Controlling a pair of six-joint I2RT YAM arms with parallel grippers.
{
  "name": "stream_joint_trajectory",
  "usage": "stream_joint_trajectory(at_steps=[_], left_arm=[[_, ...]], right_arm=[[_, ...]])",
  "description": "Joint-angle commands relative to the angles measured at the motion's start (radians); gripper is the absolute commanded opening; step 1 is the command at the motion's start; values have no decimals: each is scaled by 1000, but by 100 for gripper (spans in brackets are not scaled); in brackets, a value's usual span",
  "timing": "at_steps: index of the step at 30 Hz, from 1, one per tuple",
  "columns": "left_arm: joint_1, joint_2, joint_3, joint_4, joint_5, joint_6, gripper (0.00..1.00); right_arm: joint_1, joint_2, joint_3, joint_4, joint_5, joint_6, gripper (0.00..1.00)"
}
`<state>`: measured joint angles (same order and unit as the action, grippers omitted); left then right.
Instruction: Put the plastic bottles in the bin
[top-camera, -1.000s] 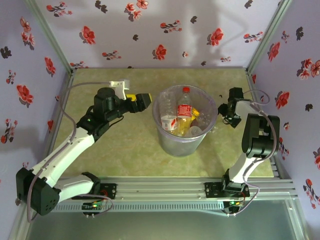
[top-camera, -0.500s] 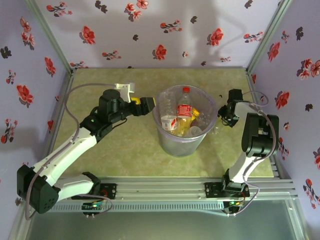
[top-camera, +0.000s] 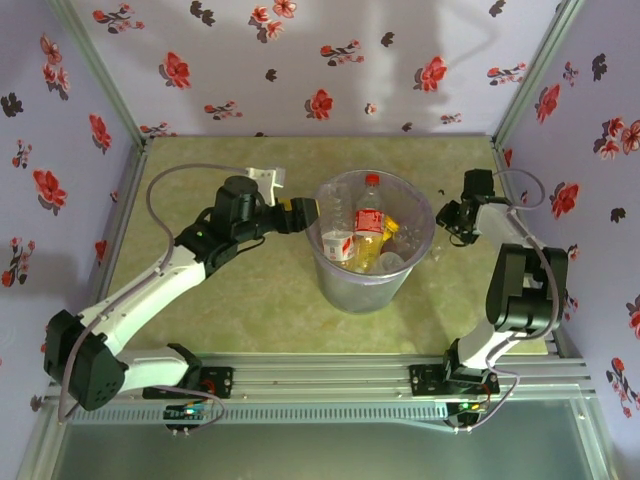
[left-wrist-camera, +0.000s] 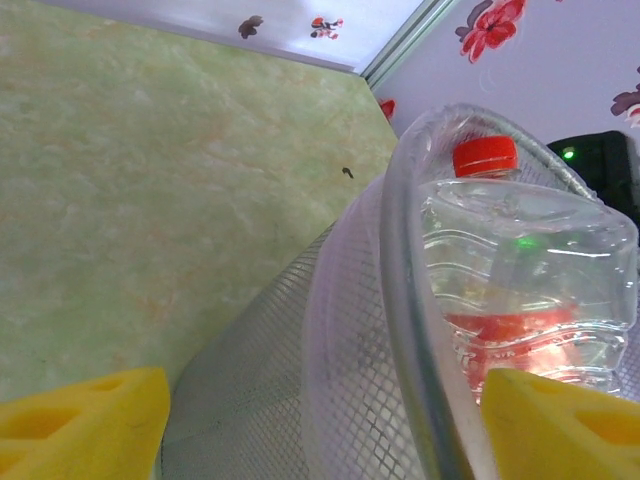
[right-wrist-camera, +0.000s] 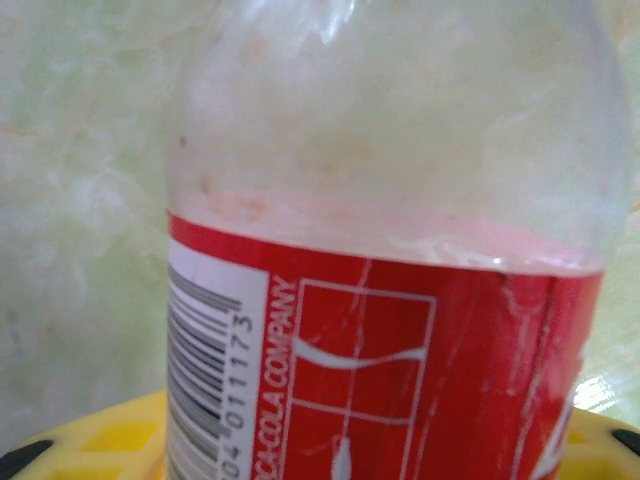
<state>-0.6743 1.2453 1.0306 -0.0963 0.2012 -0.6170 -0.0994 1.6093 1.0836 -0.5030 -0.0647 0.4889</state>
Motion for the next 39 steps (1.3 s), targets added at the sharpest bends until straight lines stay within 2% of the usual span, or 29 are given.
stream_joint_trajectory(at_steps=[1, 8, 12, 18, 26, 31, 33, 34, 37, 39], left_arm=[[-10, 11, 32, -22, -19, 22, 80], [-13, 18, 38, -16, -23, 22, 72], [-19, 35, 43, -5, -23, 17, 71], [-35, 60, 63, -6, -30, 16, 71], [-41, 68, 71, -3, -55, 2, 70], [-47, 69, 75, -3, -66, -2, 69], [-48, 70, 75, -4, -69, -1, 69], [-48, 69, 77, -5, -70, 0, 69], [-50, 74, 83, -16, -71, 5, 69], [-49, 77, 88, -17, -71, 9, 69]], right_arm=[[-3, -126, 81, -90, -15, -59, 48], [45, -454, 202, -147, -5, -150, 41], [121, -551, 303, -204, -1, -173, 39], [272, -595, 375, -271, -20, -164, 38], [569, -559, 260, -215, 72, -144, 38], [631, -546, 158, -166, 99, -91, 39], [640, -558, 108, -151, 84, -60, 42], [644, -567, 92, -155, 75, -53, 47], [653, -599, 135, -252, 61, -86, 78], [653, -614, 207, -350, 104, -125, 83]])
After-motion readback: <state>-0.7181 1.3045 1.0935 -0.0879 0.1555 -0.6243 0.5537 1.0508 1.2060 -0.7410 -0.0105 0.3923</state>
